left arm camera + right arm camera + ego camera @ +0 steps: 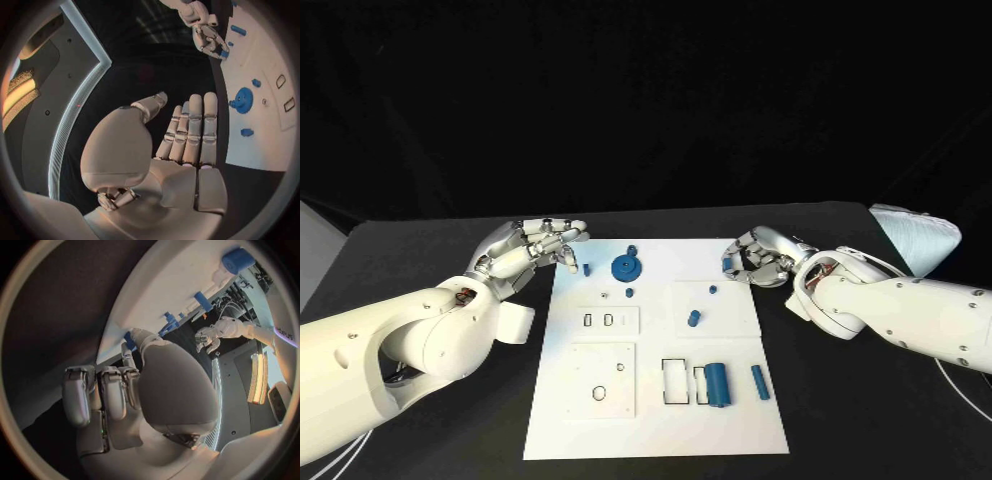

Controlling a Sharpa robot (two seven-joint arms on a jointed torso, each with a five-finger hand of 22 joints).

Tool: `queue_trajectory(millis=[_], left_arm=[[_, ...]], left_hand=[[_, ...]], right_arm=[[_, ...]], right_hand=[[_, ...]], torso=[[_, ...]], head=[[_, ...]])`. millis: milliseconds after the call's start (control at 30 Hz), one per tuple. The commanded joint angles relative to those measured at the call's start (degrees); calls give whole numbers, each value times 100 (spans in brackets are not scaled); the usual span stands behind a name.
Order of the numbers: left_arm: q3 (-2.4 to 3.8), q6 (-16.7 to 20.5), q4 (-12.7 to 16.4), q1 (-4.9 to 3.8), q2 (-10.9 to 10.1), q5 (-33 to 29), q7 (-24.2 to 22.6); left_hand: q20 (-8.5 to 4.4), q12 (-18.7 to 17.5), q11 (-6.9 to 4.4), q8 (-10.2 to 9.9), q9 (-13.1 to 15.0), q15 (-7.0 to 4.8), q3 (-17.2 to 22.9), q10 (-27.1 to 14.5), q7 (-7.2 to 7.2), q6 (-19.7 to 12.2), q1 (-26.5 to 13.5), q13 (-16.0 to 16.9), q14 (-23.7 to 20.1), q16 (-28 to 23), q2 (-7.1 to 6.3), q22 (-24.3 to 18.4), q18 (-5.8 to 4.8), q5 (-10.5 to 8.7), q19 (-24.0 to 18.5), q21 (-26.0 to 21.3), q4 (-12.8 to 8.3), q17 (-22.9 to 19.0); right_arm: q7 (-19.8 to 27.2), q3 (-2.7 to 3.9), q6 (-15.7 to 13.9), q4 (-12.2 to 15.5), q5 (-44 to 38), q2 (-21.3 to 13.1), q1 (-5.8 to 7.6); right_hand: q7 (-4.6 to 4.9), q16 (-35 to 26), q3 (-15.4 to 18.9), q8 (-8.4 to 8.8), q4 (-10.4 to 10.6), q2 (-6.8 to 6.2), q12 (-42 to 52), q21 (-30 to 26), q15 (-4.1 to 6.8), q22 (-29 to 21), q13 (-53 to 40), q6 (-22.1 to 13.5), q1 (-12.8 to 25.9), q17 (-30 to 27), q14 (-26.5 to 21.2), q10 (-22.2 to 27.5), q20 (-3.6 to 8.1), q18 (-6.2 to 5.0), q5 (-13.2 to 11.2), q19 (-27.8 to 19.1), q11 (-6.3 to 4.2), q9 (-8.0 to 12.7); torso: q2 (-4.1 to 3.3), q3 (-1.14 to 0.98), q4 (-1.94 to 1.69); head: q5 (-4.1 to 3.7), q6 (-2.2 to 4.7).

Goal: Assemble the parts on the task board

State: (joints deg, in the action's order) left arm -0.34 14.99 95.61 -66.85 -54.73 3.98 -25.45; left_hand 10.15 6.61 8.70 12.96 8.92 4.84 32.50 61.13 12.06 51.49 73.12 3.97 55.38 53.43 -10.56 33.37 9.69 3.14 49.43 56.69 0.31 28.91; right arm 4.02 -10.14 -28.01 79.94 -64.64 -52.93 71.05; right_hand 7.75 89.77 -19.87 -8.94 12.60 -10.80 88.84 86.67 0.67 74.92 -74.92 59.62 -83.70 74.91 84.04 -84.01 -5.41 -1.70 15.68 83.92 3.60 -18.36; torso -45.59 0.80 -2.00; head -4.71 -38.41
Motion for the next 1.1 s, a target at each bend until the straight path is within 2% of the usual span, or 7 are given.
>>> queue_trajectory(millis=[33,300,533,800,867,1033,1100], left_arm=[[4,-105,18,-3,3,-9,-22],[4,-110,17,-3,3,-9,-17],[4,-108,6,-3,6,-8,-13],[4,-105,-31,-3,18,1,23],[3,-101,-52,-3,25,12,43],[3,-97,-118,-4,48,48,77],[2,-94,-144,-4,59,73,89]], left_hand=[[8,32,-11,26,7,-17,-5,-45,9,-42,-47,8,-39,21,22,8,83,0,-39,34,-26,-6],[8,32,-11,26,7,-17,-5,-45,9,-42,-47,8,-39,21,22,8,83,0,-39,34,-26,-6],[12,40,-9,33,11,-15,3,-50,11,-46,-48,8,-50,39,28,28,83,0,-70,72,-32,-17],[8,121,-33,50,19,-30,16,70,-3,-35,-54,36,-53,67,32,49,87,1,-99,117,-36,-28],[0,180,-52,57,23,-44,25,149,-15,-36,-63,55,-44,91,30,62,89,1,-111,145,-36,-32],[-8,230,-68,67,27,-57,28,208,-27,-32,-75,72,-32,116,24,72,90,0,-118,169,-34,-33],[-17,276,-85,76,32,-69,32,258,-38,-27,-81,87,-13,144,19,81,91,0,-120,191,-35,-31]], right_arm=[[74,0,-191,19,62,13,-5],[8,1,-501,88,225,27,-7],[-206,12,-685,276,439,-22,4],[-702,32,-881,767,611,-80,174],[-905,34,-945,1013,590,-41,214],[-1284,31,-993,1406,437,222,237],[-1428,28,-1009,1516,316,343,227]], right_hand=[[-57,23,-181,-123,-66,137,52,49,80,1250,-1443,92,2,1509,596,-540,74,90,-314,452,-92,-44],[-135,23,-357,-303,-163,132,108,81,133,1282,-1500,194,112,1509,596,-592,126,99,-201,471,-166,-111],[-143,23,-408,-343,-199,111,107,84,143,1286,-1499,181,159,1509,596,-591,139,100,-114,474,-175,-128],[-147,23,-429,-373,-213,91,111,119,146,1318,-1503,181,202,1509,596,-595,144,110,-84,493,-180,-140],[-148,23,-432,-380,-213,86,111,130,147,1328,-1504,180,220,1508,595,-595,145,113,-81,499,-181,-143],[-150,23,-437,-385,-213,87,110,129,147,1328,-1502,180,228,1509,596,-594,146,113,-76,499,-183,-145],[-150,23,-437,-385,-213,87,110,129,147,1328,-1502,180,228,1509,596,-594,146,113,-76,499,-183,-145]], torso=[[-2,-4,4],[-2,-3,-2],[15,5,6],[33,11,14],[54,21,21],[94,23,24],[113,31,20]], head=[[-10,-5],[-25,-9],[-9,2],[22,12],[74,-12],[173,-51],[179,-63]])
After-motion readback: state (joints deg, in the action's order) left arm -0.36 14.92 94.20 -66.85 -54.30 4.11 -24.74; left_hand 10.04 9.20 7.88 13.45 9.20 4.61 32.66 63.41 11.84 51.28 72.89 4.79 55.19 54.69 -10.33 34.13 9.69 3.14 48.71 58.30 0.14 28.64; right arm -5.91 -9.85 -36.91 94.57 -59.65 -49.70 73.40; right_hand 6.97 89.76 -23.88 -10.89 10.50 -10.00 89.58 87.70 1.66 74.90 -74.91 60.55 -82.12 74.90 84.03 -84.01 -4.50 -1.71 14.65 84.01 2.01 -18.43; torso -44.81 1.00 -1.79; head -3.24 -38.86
